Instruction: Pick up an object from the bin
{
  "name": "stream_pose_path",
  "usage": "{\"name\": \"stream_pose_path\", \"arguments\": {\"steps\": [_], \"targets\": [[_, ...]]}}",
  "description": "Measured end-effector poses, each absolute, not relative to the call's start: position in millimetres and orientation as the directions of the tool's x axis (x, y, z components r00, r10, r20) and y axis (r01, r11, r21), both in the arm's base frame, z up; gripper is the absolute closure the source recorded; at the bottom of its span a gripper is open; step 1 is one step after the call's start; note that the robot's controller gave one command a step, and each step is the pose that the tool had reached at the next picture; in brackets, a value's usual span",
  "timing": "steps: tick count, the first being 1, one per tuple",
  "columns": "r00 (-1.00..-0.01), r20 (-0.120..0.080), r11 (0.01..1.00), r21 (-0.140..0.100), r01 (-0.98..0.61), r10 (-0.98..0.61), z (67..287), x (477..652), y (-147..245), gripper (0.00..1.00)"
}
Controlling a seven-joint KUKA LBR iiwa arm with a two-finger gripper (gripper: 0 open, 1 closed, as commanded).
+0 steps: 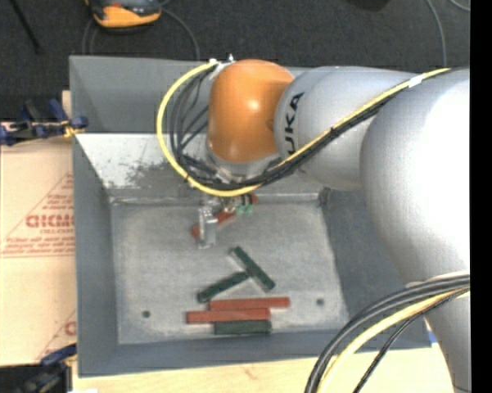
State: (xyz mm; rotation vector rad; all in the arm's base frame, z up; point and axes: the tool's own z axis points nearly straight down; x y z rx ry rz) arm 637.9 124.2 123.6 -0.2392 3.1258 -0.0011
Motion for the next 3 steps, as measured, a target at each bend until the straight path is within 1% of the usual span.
{"name": "stream_pose_path", "arguments": {"steps": [1,2,3], "targets": [[-0.858,-0.004,0.858,-0.002,-0.514,-0.514,129.1,637.8,103.2,0.00],[-0.952,-0.005,0.952,0.001,-0.306,-0.306,114.8,650.8,60.1,0.00],[-0.857,-0.005,0.857,-0.003,-0.516,-0.516,72.7,653.2,65.2,0.00]]}}
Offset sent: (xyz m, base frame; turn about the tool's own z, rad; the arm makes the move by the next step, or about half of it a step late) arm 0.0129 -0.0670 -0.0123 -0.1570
